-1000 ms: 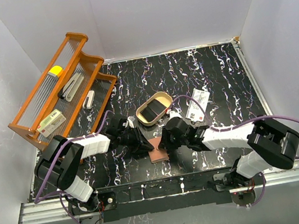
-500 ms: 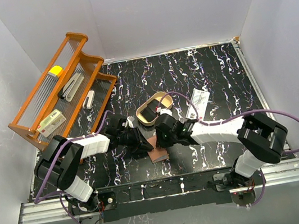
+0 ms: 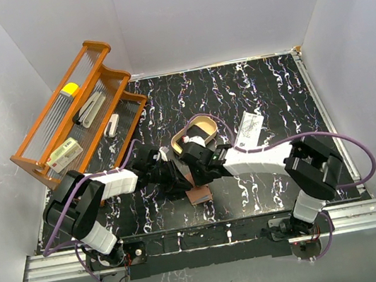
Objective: Put the credit cards into the card holder
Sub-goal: Close the card holder at the center of the board, then reset both arms
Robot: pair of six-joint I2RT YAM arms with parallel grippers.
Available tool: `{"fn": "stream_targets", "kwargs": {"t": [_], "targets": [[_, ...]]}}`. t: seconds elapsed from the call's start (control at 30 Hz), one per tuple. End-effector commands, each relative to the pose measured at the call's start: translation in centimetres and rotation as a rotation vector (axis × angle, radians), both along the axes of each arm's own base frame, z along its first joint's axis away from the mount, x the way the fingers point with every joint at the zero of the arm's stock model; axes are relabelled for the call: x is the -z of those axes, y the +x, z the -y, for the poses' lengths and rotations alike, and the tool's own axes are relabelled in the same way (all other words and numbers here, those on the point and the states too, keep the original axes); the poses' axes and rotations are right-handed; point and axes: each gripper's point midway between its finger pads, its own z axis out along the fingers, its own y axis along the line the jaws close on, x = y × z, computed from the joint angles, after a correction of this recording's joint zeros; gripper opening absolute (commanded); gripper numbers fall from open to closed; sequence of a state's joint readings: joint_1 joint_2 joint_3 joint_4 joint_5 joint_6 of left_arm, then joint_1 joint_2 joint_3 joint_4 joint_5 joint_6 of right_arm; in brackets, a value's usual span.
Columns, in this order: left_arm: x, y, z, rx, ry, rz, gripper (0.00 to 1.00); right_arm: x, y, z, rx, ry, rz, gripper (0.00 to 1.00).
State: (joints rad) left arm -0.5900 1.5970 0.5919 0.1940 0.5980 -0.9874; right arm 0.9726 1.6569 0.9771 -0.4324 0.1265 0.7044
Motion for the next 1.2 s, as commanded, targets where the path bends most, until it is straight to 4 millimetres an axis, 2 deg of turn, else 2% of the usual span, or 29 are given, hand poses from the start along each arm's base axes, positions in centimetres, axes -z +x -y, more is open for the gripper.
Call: {"fn": "stream_targets", "kwargs": {"t": [0.0,0.13,0.27,0.43,0.6,0.73,0.93,1.0,1.1,1.13,1.17], "targets": [[2.1,-1.4,-1.0,-0.001,0.072,-0.041,0.2,5.1,-2.0,4.0,-0.054,-0.257,-0.092,0.04],[1.8,-1.2,-0.9,0.001,0.069,-0.035,0.2,4.9,-1.9,3.5,-0.069,-0.244,-0.096,0.04],[1.1,-0.8,-1.0,-0.006,0.08,-0.01,0.2,3.0,-1.5,2.7,-0.064,-0.2,-0.067,0.04],[-0.5,0.2,-1.2,-0.033,0.094,0.045,0.3,-0.6,-1.3,1.6,-0.069,-0.097,-0.019,0.07],[-2.6,1.3,-1.7,-0.061,0.119,0.125,0.36,-4.9,-0.7,0.9,-0.054,0.024,0.062,0.12],[-5.1,2.1,-2.4,-0.084,0.143,0.207,0.42,-8.7,0.0,0.8,-0.015,0.13,0.154,0.21],[-10.4,3.6,-3.9,-0.12,0.196,0.365,0.49,-14.8,0.7,1.3,0.035,0.301,0.31,0.47],[-12.6,3.9,-4.6,-0.127,0.217,0.421,0.53,-17.0,0.8,1.9,0.055,0.343,0.354,0.61],[-15.9,4.1,-5.7,-0.143,0.241,0.498,0.71,-20.6,1.1,2.9,0.089,0.388,0.422,0.79],[-16.9,4.1,-6.0,-0.149,0.245,0.52,0.76,-22.0,1.1,3.4,0.103,0.404,0.449,0.91],[-18.2,4.2,-6.3,-0.159,0.244,0.549,0.92,-23.1,1.2,3.8,0.11,0.418,0.471,0.97]]}}
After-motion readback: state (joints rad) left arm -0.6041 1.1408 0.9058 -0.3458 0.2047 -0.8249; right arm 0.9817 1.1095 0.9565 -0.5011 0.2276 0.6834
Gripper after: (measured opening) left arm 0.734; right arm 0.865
